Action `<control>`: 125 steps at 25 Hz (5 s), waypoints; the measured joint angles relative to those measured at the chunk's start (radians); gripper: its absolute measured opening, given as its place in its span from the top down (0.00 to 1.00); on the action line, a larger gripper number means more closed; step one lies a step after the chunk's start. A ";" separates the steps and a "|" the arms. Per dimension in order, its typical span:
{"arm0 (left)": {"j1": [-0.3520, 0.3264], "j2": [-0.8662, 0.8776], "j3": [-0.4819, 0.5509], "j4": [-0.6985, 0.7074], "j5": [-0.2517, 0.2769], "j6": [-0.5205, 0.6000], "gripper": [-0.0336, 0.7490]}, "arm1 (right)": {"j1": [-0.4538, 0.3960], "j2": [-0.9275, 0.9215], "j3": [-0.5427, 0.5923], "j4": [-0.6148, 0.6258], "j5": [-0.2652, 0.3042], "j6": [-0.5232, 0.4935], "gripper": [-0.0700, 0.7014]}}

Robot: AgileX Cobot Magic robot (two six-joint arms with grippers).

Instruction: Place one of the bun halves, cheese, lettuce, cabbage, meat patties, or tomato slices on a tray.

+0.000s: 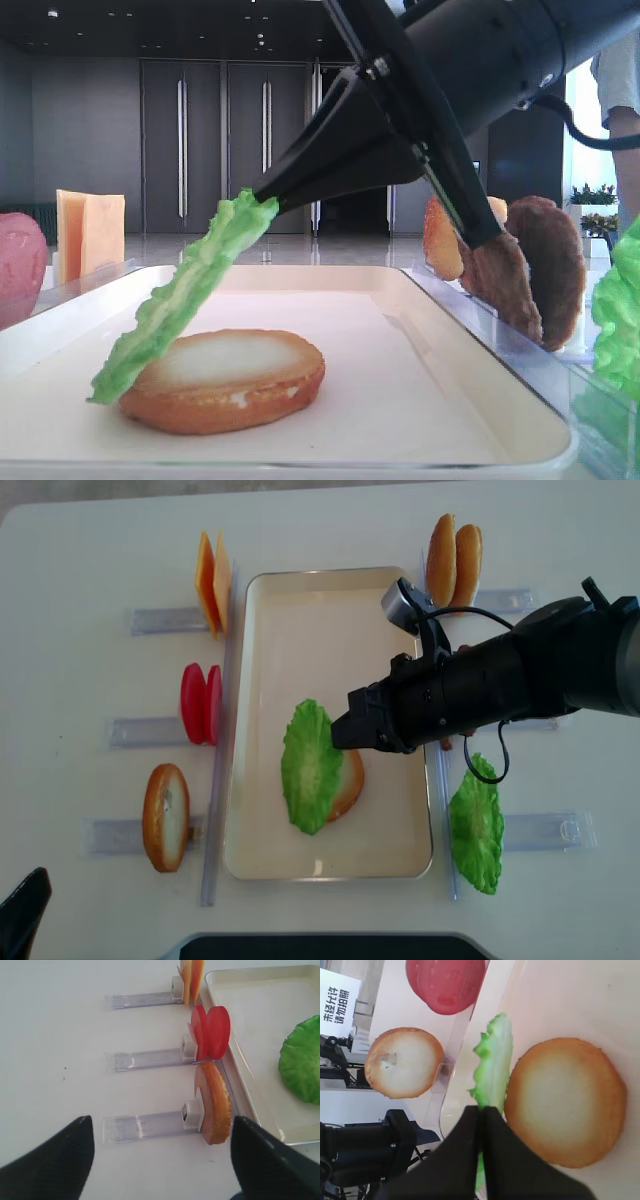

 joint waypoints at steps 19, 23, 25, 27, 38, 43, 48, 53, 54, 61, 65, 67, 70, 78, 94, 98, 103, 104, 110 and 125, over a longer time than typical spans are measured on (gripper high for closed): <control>0.000 0.000 0.000 0.000 0.000 0.000 0.12 | -0.023 0.000 0.000 -0.075 -0.004 0.000 0.88; 0.000 0.000 0.000 0.000 0.000 0.000 0.12 | -0.023 0.000 0.000 -0.075 -0.009 -0.001 0.88; 0.000 0.000 0.000 0.000 0.000 0.000 0.12 | -0.023 0.000 0.000 -0.075 -0.014 -0.002 0.88; 0.000 0.000 0.000 0.000 0.000 0.000 0.12 | -0.023 -0.001 0.000 -0.075 -0.022 -0.003 0.87; 0.000 0.000 0.000 0.000 0.000 0.000 0.12 | -0.023 -0.003 0.000 -0.080 -0.032 -0.021 0.52; 0.000 0.000 0.000 0.000 0.000 0.000 0.12 | -0.023 -0.005 0.000 -0.100 -0.033 -0.026 0.35; 0.000 0.000 0.000 0.000 0.000 0.000 0.12 | -0.023 -0.016 0.000 -0.125 -0.043 -0.026 0.25; 0.000 0.000 0.000 0.000 0.000 0.000 0.12 | -0.023 -0.092 0.000 -0.175 -0.095 -0.002 0.23; 0.000 0.000 0.000 0.000 0.000 0.000 0.12 | -0.023 -0.117 0.000 -0.197 -0.100 0.018 0.23; 0.000 0.000 0.000 0.000 0.000 0.000 0.12 | -0.023 -0.269 0.000 -0.328 -0.107 0.155 0.23; 0.000 0.000 0.000 0.000 0.000 0.000 0.12 | -0.023 -0.357 0.000 -0.432 -0.105 0.256 0.23; 0.000 0.000 0.000 0.000 0.000 0.000 0.12 | -0.023 -0.396 -0.004 -0.525 -0.093 0.348 0.23; 0.000 0.000 0.000 0.000 0.000 0.000 0.12 | -0.022 -0.431 -0.037 -0.755 -0.088 0.530 0.23; 0.000 0.000 0.000 0.000 0.000 0.000 0.12 | -0.024 -0.440 -0.254 -1.429 0.080 1.082 0.23; 0.000 0.000 0.000 0.009 0.000 -0.001 0.12 | -0.517 -0.440 -0.379 -1.660 0.297 1.208 0.23; 0.000 0.000 0.000 0.029 0.000 -0.009 0.12 | -0.629 -0.440 -0.379 -1.666 0.304 1.206 0.23; 0.000 0.000 0.000 0.038 0.000 -0.011 0.12 | -0.650 -0.452 -0.379 -1.670 0.317 1.206 0.23; 0.000 0.000 0.000 0.038 0.000 -0.011 0.12 | -0.650 -0.462 -0.379 -1.670 0.317 1.206 0.23; 0.000 0.000 0.000 0.039 0.000 -0.012 0.12 | -0.650 -0.586 -0.379 -1.673 0.302 1.221 0.23; 0.000 0.000 0.000 0.040 0.000 -0.014 0.12 | -0.642 -1.128 -0.230 -1.675 0.258 1.128 0.23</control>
